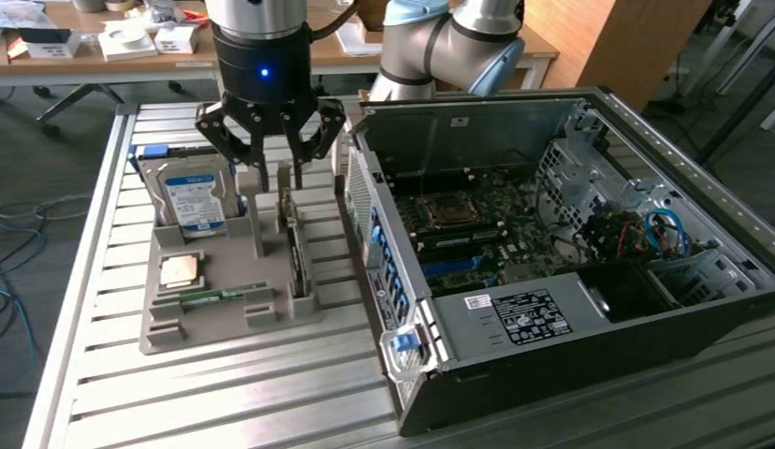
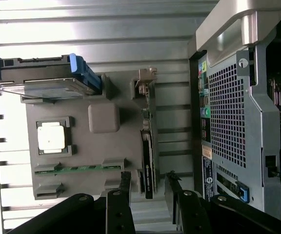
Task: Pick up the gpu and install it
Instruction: 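Pick up the gpu and move the gpu toward the slot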
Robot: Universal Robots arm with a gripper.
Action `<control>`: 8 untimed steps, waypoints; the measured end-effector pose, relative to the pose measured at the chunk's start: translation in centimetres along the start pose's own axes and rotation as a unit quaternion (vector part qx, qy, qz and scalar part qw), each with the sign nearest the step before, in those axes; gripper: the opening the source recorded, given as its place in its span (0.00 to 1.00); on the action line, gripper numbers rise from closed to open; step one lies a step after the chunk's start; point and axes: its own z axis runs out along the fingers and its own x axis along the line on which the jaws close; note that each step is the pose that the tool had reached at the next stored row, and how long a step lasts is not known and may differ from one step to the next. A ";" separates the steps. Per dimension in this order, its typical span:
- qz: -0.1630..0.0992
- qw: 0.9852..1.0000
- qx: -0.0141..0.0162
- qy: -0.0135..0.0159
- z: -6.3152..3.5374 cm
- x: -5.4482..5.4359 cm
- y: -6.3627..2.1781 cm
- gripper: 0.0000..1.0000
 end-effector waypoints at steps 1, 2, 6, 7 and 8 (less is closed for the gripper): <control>0.000 1.000 0.000 0.000 0.17 0.0 -0.01 0.42; 0.000 1.000 0.000 0.000 0.33 0.0 -0.01 0.42; 0.000 1.000 0.000 0.000 0.93 0.0 -0.04 0.42; 0.000 1.000 0.000 0.000 1.06 0.0 -0.05 0.42; 0.000 1.000 0.000 0.000 1.17 0.0 -0.05 0.42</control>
